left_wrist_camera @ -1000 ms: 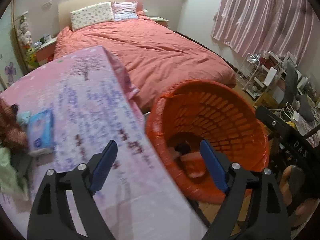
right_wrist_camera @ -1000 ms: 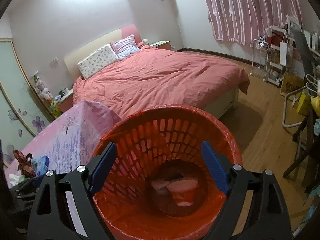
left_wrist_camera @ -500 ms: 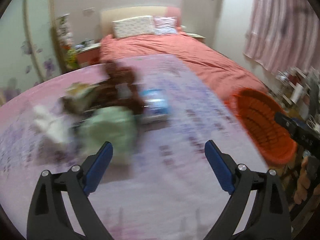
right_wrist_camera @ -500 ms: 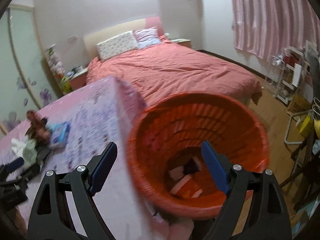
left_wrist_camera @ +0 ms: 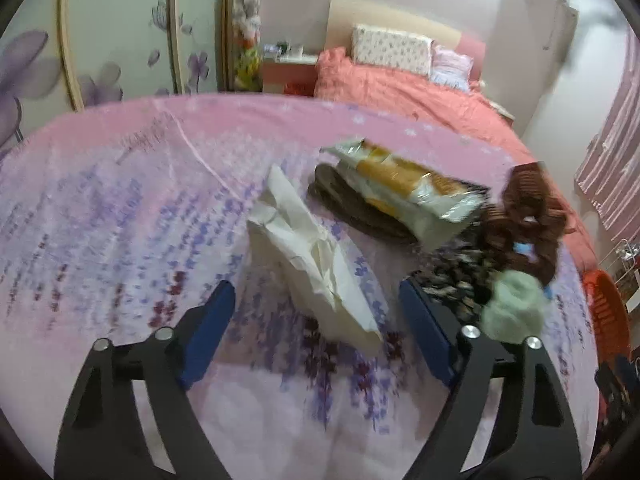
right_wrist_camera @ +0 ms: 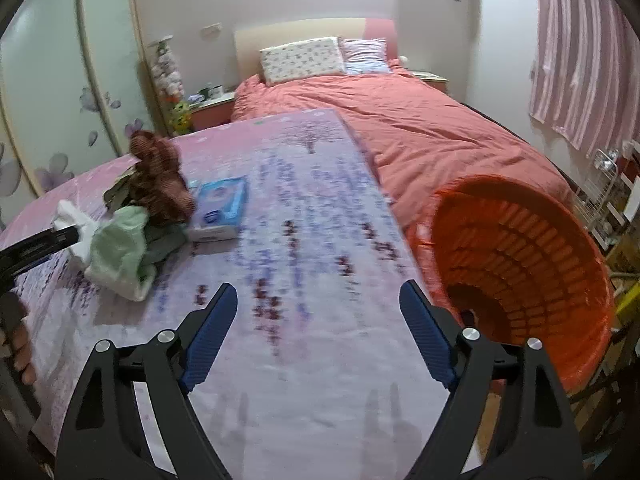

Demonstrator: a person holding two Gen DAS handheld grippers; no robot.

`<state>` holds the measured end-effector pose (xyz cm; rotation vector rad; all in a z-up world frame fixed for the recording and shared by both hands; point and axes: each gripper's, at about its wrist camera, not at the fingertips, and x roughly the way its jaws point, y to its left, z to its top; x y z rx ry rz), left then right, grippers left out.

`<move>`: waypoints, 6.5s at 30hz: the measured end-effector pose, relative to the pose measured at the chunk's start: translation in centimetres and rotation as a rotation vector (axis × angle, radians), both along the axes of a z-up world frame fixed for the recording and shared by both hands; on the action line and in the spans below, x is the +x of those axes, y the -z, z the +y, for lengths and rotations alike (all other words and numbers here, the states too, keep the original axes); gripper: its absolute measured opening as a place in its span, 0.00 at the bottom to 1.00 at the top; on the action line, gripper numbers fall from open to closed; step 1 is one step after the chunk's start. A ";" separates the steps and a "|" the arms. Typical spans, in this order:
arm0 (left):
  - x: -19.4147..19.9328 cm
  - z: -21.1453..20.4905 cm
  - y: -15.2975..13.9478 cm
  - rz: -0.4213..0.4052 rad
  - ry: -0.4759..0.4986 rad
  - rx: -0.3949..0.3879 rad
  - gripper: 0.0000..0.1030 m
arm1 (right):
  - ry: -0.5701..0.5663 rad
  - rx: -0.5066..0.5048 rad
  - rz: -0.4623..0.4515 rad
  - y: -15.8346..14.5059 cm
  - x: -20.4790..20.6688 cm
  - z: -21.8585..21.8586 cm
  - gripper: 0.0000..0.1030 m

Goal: Collect trash
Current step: 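Grasp the white tissue paper with the left tool while the right tool grasps the mint-green cloth, then carry the tissue and green cloth over the orange basket and release both, then grasp the black floral cloth with the left tool while the right tool reaches for the brown scrunchie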

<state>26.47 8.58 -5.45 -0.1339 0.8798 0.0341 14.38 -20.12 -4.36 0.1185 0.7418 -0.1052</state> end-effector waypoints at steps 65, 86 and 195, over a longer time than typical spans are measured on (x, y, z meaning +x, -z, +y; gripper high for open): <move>0.8 4.2 2.5 0.037 -0.031 0.138 0.36 | -0.115 0.099 0.146 3.1 5.9 4.0 0.62; -1.4 4.1 1.4 -0.009 0.100 0.058 0.26 | -0.074 0.098 0.068 0.2 2.0 1.1 0.06; -0.4 -7.2 0.3 -0.016 0.273 -0.007 0.65 | 0.132 0.123 0.048 0.0 -1.3 -13.0 0.51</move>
